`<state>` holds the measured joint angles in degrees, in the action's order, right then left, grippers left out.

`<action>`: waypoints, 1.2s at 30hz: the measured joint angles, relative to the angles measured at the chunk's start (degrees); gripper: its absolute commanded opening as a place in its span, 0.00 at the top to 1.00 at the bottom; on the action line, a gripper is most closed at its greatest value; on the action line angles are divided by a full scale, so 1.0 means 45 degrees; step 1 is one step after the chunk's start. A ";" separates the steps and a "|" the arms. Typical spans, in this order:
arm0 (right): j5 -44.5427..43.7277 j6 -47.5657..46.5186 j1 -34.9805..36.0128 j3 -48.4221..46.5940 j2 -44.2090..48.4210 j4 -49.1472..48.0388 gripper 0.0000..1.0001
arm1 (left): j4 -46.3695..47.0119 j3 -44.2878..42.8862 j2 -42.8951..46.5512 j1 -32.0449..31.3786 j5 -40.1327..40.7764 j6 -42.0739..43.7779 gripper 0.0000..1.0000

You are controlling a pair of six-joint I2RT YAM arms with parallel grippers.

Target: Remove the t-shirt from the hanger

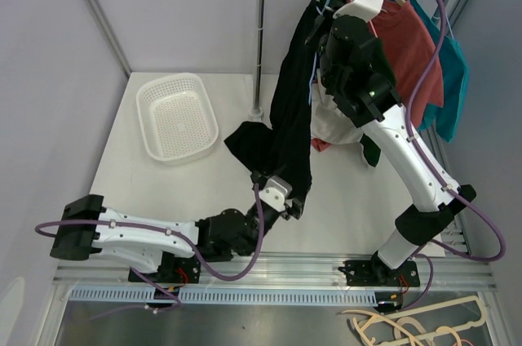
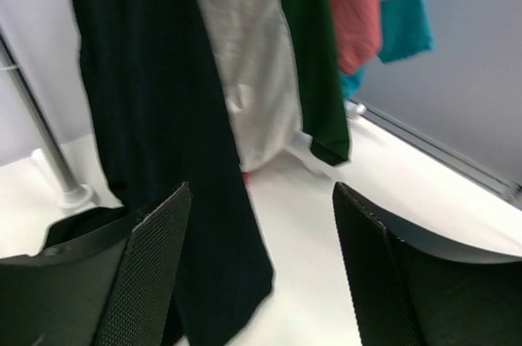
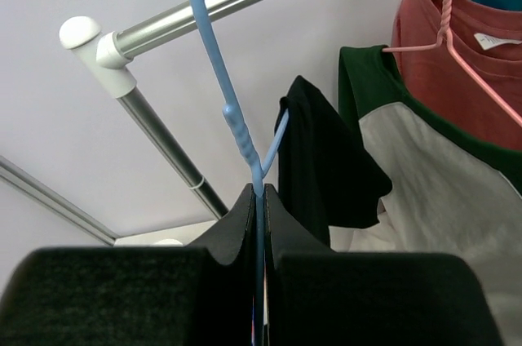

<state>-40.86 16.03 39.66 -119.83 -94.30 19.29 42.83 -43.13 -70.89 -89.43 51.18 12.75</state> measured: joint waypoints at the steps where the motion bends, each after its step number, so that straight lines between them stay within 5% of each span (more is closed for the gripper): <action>1: -0.0005 0.0000 0.0034 0.0015 0.0029 0.0015 1.00 | -0.0024 0.0019 0.0151 0.0214 -0.0053 0.0024 0.24; 9: -0.0019 0.0000 0.0670 0.0641 0.0656 -0.0015 1.00 | -0.0180 0.0015 0.0797 0.2186 -0.0899 -0.0117 0.20; 16: -0.0053 -0.0010 0.0991 0.0840 0.0889 -0.0083 1.00 | -0.0525 -0.0447 -0.0019 0.2545 -0.1870 -0.0296 0.22; 17: -0.0053 -0.0010 0.1001 0.0840 0.0889 -0.0078 1.00 | -0.0568 -0.0500 -0.0126 0.2545 -0.2006 -0.0330 0.26; 18: -0.0053 -0.0015 0.1001 0.0840 0.0889 -0.0073 1.00 | -0.0622 -0.0549 -0.0209 0.2545 -0.2118 -0.0393 0.60; 21: -0.0053 -0.0010 0.1010 0.0845 0.0889 -0.0073 1.00 | -0.0889 -0.0850 -0.0447 0.2613 -0.2317 -0.0622 0.99; 36: -0.0131 -0.0233 0.0889 0.0981 0.0884 -0.0257 1.00 | -0.2157 -0.0942 0.0117 0.2997 -0.3123 -0.1326 0.99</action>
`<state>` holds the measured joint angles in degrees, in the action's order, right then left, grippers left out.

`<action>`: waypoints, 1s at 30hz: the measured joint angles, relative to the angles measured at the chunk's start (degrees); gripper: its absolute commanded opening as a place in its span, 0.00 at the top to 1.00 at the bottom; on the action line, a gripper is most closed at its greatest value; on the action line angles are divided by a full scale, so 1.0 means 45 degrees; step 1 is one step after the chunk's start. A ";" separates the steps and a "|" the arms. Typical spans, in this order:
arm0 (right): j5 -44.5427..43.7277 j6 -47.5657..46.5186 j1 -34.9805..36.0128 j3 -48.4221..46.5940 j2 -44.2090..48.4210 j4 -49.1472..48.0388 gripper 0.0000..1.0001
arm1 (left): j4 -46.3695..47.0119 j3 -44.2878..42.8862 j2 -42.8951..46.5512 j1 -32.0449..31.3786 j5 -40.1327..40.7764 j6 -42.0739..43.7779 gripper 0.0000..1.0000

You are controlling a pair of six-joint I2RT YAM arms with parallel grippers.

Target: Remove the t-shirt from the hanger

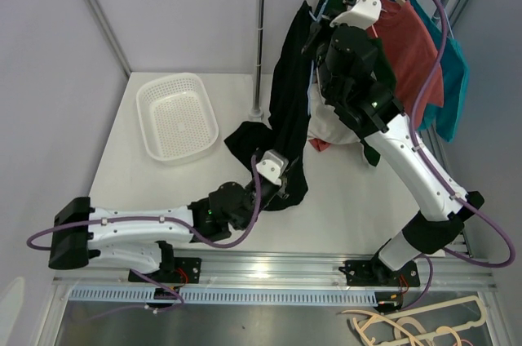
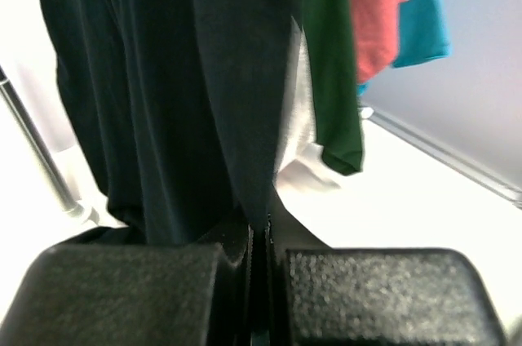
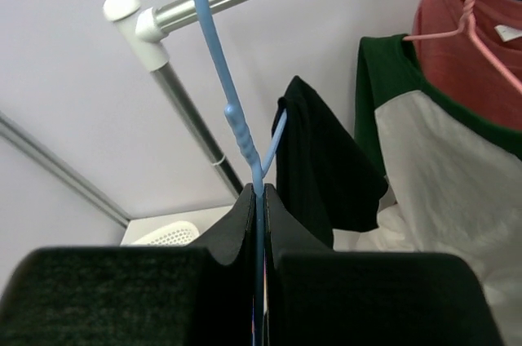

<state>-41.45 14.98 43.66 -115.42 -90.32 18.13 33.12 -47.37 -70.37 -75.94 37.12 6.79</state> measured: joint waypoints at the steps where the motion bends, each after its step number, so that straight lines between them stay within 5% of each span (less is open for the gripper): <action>1: 0.0019 -0.0015 -0.0121 -0.0029 -0.0024 -0.0015 1.00 | 0.0019 0.0204 0.0287 -0.0238 0.0083 -0.0078 0.99; 18: 0.0627 -0.0010 -0.1107 -0.1365 -0.1530 0.1277 1.00 | 0.1452 0.1044 -0.0058 -0.3094 0.2254 -0.0996 0.99; 30: 0.1258 0.0646 -0.1481 -0.1855 -0.1506 0.2191 1.00 | 0.0903 0.1020 -0.0695 -0.3167 0.2642 -0.1035 0.99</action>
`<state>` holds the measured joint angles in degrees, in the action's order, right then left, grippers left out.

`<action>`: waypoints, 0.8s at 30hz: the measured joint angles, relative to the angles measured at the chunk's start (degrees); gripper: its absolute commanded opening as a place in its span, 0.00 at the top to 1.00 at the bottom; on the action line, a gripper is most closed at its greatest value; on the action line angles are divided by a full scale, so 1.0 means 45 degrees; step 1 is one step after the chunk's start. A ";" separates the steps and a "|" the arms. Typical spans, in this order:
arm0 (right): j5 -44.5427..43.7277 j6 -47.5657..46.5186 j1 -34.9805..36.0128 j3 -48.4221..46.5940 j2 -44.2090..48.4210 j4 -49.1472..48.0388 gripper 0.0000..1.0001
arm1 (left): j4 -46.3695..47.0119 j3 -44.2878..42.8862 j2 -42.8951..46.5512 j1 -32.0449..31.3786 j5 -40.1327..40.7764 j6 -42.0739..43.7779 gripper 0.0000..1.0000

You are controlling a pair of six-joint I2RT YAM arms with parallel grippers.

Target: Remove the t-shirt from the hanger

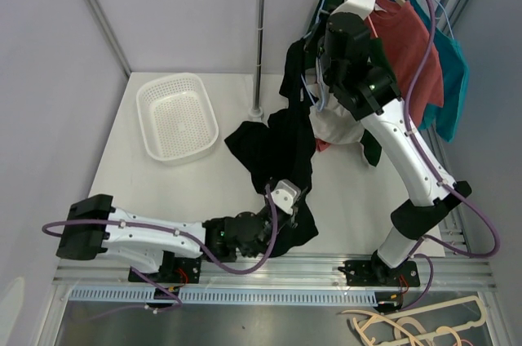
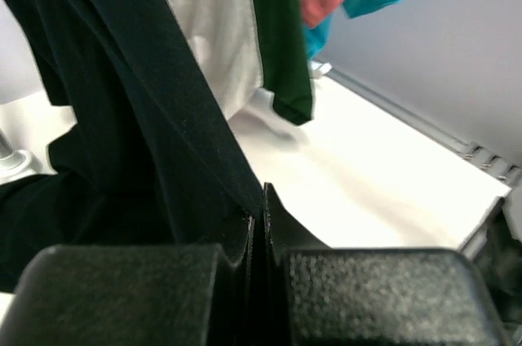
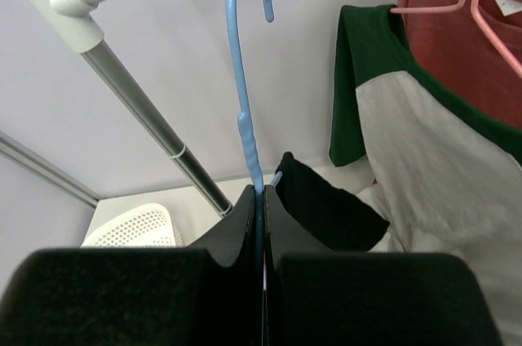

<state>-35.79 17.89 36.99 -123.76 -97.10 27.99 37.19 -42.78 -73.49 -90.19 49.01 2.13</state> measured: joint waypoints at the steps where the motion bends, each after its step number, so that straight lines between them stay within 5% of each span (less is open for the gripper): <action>1: 0.0010 0.0034 0.0039 0.0068 0.0063 0.0073 1.00 | -0.0185 -0.0019 0.0010 0.0257 -0.0151 -0.0112 0.99; 13: 0.1481 0.0233 0.1141 0.3526 0.4396 0.0918 1.00 | -0.5129 -0.3735 -0.0015 0.5785 -0.2812 -0.1885 0.99; 24: 0.2812 -0.1763 0.0170 0.5037 0.5965 0.0044 1.00 | -0.9136 -0.7232 -0.0554 0.6853 -0.4031 -0.2249 0.99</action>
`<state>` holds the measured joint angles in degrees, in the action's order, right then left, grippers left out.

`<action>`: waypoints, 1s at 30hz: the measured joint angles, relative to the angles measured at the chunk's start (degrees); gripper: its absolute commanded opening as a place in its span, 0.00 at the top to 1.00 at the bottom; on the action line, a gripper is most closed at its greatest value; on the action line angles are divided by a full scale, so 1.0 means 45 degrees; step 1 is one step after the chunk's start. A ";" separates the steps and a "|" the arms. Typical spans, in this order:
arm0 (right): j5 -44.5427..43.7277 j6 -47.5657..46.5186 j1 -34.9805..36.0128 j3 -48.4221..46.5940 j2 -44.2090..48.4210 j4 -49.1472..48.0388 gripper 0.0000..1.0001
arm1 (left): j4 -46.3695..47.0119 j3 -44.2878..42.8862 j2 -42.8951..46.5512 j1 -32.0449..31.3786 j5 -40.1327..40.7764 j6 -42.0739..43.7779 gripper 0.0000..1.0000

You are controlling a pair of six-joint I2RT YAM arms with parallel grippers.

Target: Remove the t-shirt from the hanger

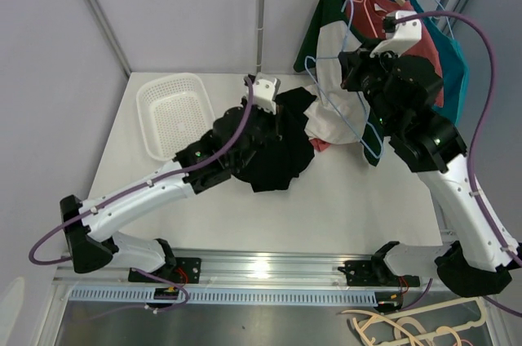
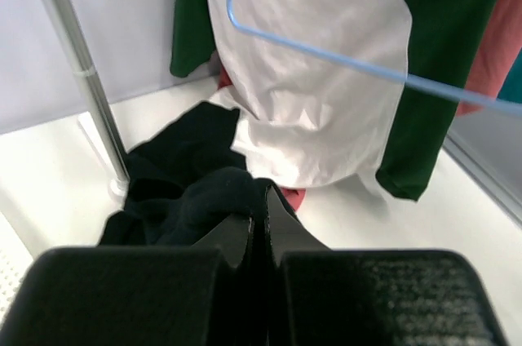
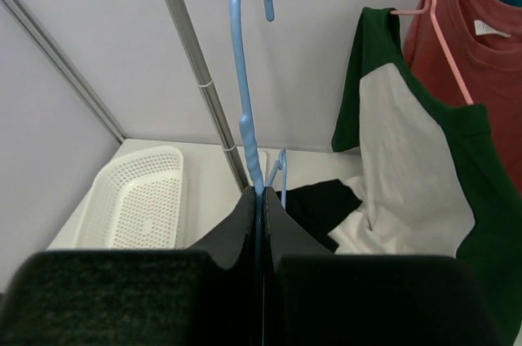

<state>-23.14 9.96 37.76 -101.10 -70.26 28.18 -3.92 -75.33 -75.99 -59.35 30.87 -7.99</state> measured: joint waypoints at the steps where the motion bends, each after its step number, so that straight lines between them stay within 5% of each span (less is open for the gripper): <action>1: 0.0267 -0.0175 -0.0257 0.0068 -0.0136 -0.0151 1.00 | -0.0364 -0.0384 0.0000 0.0146 -0.0126 0.0010 0.99; 14: 0.1928 -0.1647 -0.0967 -0.0680 -0.2924 -0.2234 1.00 | -0.3866 -0.8626 -0.0617 0.4775 -0.1651 0.0340 0.99; 25: 0.2652 -0.1889 -0.1967 -0.2977 -0.5187 -0.3696 1.00 | -0.2288 -0.9777 -0.2657 0.7645 -0.1957 0.0947 0.99; 30: 0.3065 -0.1817 -0.2487 -0.4299 -0.6484 -0.3871 1.00 | -0.2161 -1.2570 -0.4556 0.7864 -0.2263 0.1705 0.99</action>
<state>-9.34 1.78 26.57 -120.44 -99.44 10.76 -13.65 -131.90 -96.49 -23.97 20.69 -0.32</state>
